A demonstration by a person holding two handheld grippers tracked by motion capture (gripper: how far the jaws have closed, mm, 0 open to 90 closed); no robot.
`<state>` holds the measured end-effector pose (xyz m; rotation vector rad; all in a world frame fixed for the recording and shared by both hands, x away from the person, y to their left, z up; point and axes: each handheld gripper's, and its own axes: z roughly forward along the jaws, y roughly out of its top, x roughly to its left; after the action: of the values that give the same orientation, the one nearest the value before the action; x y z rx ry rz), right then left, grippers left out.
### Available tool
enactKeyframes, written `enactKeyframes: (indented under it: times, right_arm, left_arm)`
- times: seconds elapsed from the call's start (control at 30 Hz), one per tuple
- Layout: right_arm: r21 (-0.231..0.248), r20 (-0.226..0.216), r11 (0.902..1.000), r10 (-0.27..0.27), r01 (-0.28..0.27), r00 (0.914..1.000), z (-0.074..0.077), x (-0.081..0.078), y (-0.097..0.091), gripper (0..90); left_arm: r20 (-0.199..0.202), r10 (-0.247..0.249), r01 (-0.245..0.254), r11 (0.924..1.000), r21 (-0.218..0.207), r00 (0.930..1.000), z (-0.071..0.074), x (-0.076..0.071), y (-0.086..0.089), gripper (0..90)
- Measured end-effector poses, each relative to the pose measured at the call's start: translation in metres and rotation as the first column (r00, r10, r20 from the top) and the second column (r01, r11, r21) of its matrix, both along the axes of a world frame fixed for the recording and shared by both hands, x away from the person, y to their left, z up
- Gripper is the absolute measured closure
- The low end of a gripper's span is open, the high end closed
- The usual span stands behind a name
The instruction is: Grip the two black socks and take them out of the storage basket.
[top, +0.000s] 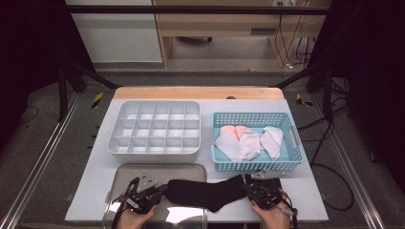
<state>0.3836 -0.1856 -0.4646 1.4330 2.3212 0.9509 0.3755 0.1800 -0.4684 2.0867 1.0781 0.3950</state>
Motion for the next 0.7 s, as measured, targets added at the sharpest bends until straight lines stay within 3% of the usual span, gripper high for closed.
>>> enactKeyframes:
  times: [0.03,0.13,0.23,0.27,0.37,0.5,0.7]
  right_arm:
    - [-0.024,-0.006,0.9997,-0.002,0.002,1.0,-0.002,0.001,0.001,83.8]
    - [-0.034,-0.001,0.9994,-0.001,0.001,1.0,-0.003,0.001,0.003,81.0]
    - [0.001,0.025,0.9999,0.011,-0.011,0.9996,0.001,0.0,0.002,75.1]
    - [0.02,0.039,0.9997,0.01,-0.011,0.9992,0.003,-0.001,0.002,73.0]
    - [0.066,0.145,0.9978,-0.016,0.007,0.9893,0.018,-0.005,-0.005,67.6]
    - [0.099,0.2,0.9939,-0.068,0.049,0.9775,0.028,-0.008,-0.016,65.3]
    - [0.066,0.19,0.993,-0.109,0.098,0.9757,0.025,-0.005,-0.031,63.8]
  left_arm:
    - [0.0,-0.002,0.002,1.0,0.006,1.0,0.0,0.0,-0.001,86.0]
    - [0.009,0.0,0.0,0.9999,0.017,1.0,-0.001,0.0,-0.002,84.8]
    - [0.018,0.01,-0.01,0.9998,0.015,0.9998,-0.001,0.0,0.0,81.3]
    - [0.02,0.012,-0.012,0.9999,0.01,0.9997,0.0,0.0,0.001,79.8]
    - [0.03,0.019,-0.019,0.9998,-0.008,0.9994,0.002,-0.001,0.003,70.8]
    - [0.045,0.035,-0.033,0.9986,-0.042,0.9984,0.007,-0.002,0.008,66.2]
    - [0.06,0.042,-0.038,0.9968,-0.071,0.9973,0.011,-0.004,0.011,65.2]
